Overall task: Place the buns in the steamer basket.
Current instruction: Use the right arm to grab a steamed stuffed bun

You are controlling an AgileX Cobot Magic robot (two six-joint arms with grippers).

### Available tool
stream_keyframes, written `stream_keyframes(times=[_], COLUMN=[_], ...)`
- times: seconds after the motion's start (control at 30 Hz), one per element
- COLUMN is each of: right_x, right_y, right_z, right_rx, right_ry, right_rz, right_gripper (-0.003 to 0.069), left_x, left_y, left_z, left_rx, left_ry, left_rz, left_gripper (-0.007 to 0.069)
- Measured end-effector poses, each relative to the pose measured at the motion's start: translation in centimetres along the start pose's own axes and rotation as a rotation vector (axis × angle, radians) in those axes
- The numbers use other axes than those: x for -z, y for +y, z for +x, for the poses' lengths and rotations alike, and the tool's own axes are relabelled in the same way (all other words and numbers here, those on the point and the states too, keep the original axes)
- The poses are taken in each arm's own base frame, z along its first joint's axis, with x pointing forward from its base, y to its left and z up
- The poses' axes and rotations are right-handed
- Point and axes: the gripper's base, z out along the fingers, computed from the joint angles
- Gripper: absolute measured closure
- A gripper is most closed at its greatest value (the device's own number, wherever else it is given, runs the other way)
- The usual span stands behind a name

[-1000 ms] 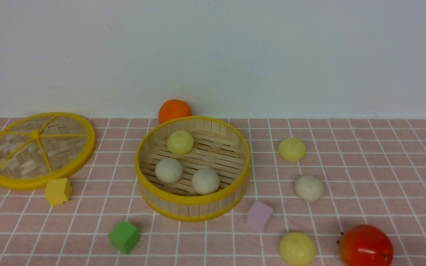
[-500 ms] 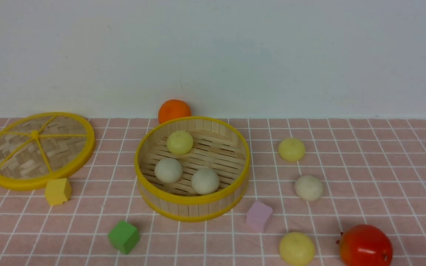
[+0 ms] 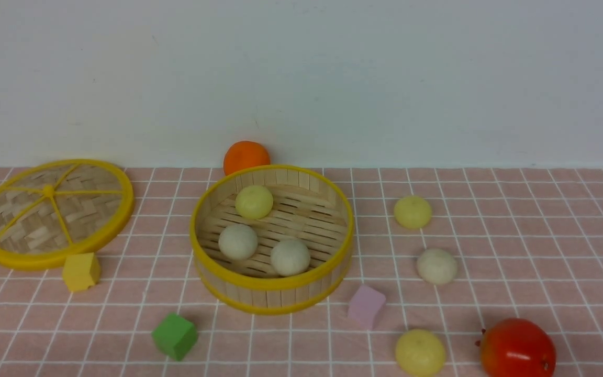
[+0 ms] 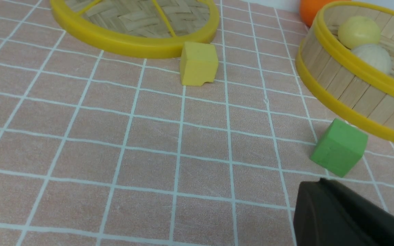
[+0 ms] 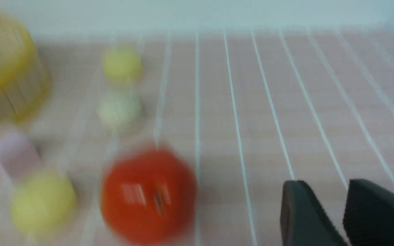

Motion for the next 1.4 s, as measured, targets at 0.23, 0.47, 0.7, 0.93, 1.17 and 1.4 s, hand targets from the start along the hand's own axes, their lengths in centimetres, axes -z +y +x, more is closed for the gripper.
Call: stream_keyframes(times=[0.23,0.47,0.7,0.93,1.17,1.4], right_x=[0.3,1.5,-0.2,-9.3,-16.9,-24.1], right_y=[-0.2,0.0,0.8,1.1,1.5,4.0], right_z=[-2.3,-6.7,-16.4,-17.2,-13.4,-13.4], right_rx=[-0.102,-0.326,-0.281,-0.302,-0.251,-0.183], right_ry=[-0.253,-0.294,-0.005,0.291,0.569,0.79], right_rz=[0.01,-0.044,-0.088,-0.091,-0.145,-0.279], right_gripper=[0.0419,0.0419,0.0419,0.0419,0.0419,0.0419], left_x=[0.0,0.0,0.0,0.0,0.0,0.0], left_y=[0.0,0.0,0.0,0.0,0.0,0.0], left_z=[0.0,0.0,0.0,0.0,0.0,0.0], left_rx=[0.0,0.0,0.0,0.0,0.0,0.0], left_ry=[0.0,0.0,0.0,0.0,0.0,0.0], left_rz=[0.0,0.0,0.0,0.0,0.0,0.0], left_gripper=[0.0601,0.0601,0.0591,0.0583,0.0578,0.0569])
